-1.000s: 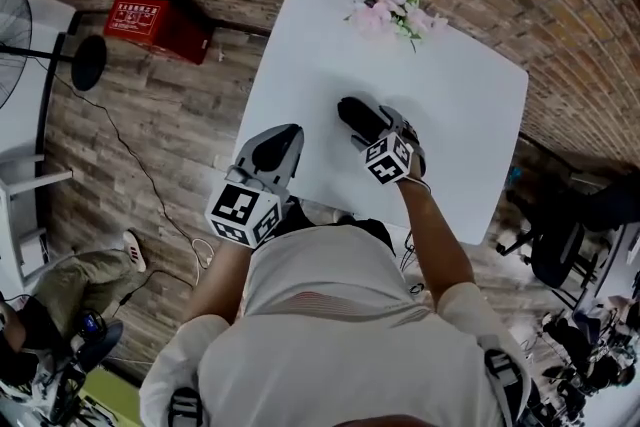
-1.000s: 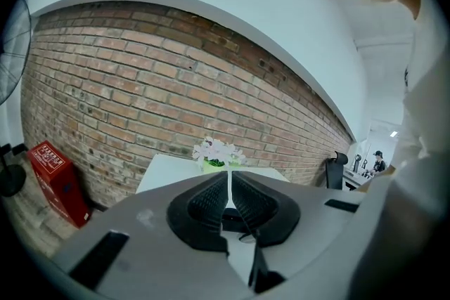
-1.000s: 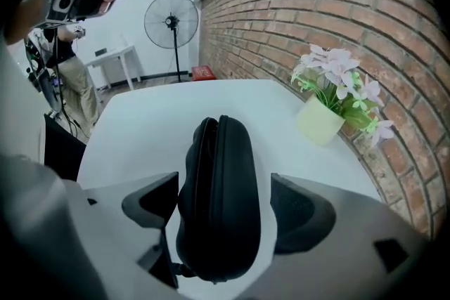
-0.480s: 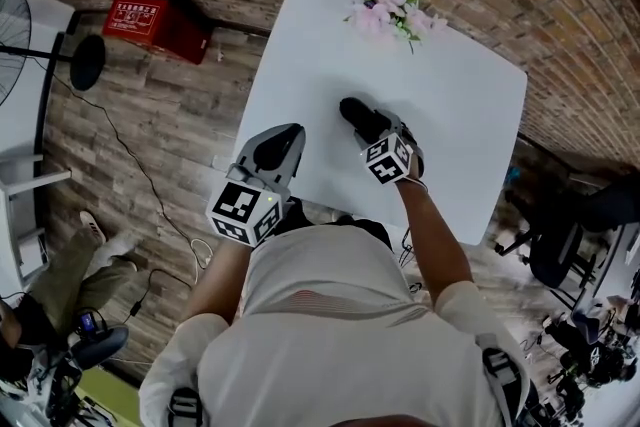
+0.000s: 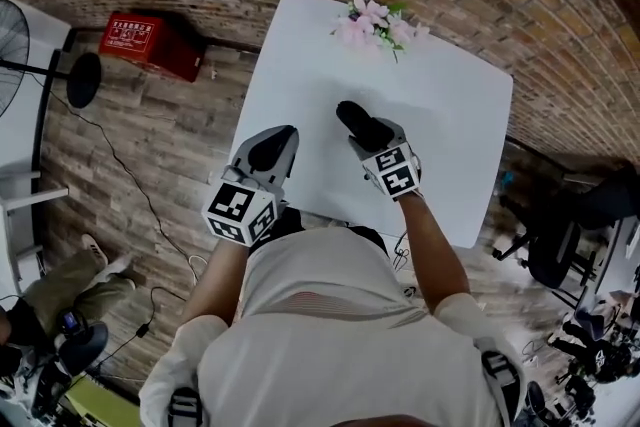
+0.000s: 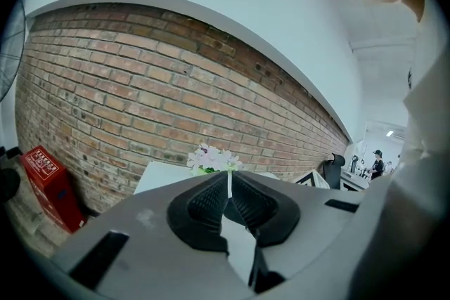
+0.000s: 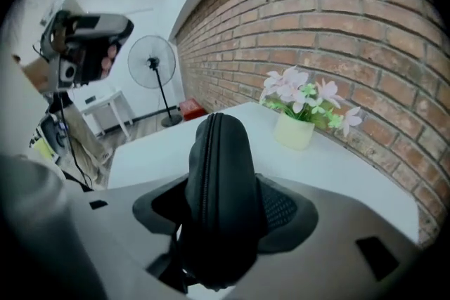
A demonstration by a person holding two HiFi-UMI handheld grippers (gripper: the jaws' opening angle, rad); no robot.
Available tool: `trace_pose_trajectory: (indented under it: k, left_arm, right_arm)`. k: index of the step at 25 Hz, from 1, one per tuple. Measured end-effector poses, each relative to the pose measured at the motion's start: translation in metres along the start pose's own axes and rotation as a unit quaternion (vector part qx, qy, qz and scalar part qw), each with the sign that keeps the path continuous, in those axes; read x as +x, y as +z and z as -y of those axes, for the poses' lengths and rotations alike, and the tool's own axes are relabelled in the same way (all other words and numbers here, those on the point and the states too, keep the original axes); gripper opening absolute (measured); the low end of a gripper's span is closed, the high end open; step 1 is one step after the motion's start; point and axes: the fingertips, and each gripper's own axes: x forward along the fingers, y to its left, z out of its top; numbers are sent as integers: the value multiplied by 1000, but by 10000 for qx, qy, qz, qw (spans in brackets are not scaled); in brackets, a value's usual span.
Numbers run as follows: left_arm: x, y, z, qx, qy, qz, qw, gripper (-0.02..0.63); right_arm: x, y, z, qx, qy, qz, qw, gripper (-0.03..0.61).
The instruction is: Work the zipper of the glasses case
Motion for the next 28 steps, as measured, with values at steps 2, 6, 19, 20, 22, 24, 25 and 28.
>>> trace_pose_trajectory:
  k: [2,6,19,20,22,24,25,28]
  left_arm:
    - [2,7,3,17,-65,68,10000,28]
    - [9,23,12,31,-316,206,9993,29]
    - [19,80,55,-1018,-2099,549,9709,31]
    - [18,85,60,-1104,-2268,556,9661,31]
    - [18,91,72,-1262,-2652,529,9544,79]
    - [18,93,86,-1374,-3061,426,9411,176]
    - [18,94,93,-1433,-3249,371,9341,216]
    - [20,99,109,-1763,-3695,310,9118,279]
  right_arm:
    - [-22,19,3,345,80,380,9986,324]
    - [-68,58,13,996,327,1201,9872,324]
    - [-197,151,7,3132,2913,3543,8316,324]
    - [-202,154,5,3217,3075,3595,8202,324]
    - [-210,159,0,3295,3348,3636,8044,324]
    - [-215,162,-9,3271,3552,3601,7982,324]
    - [-217,163,-14,3239,3644,3569,7968,324]
    - [-220,166,-29,3138,3893,3475,7933,324]
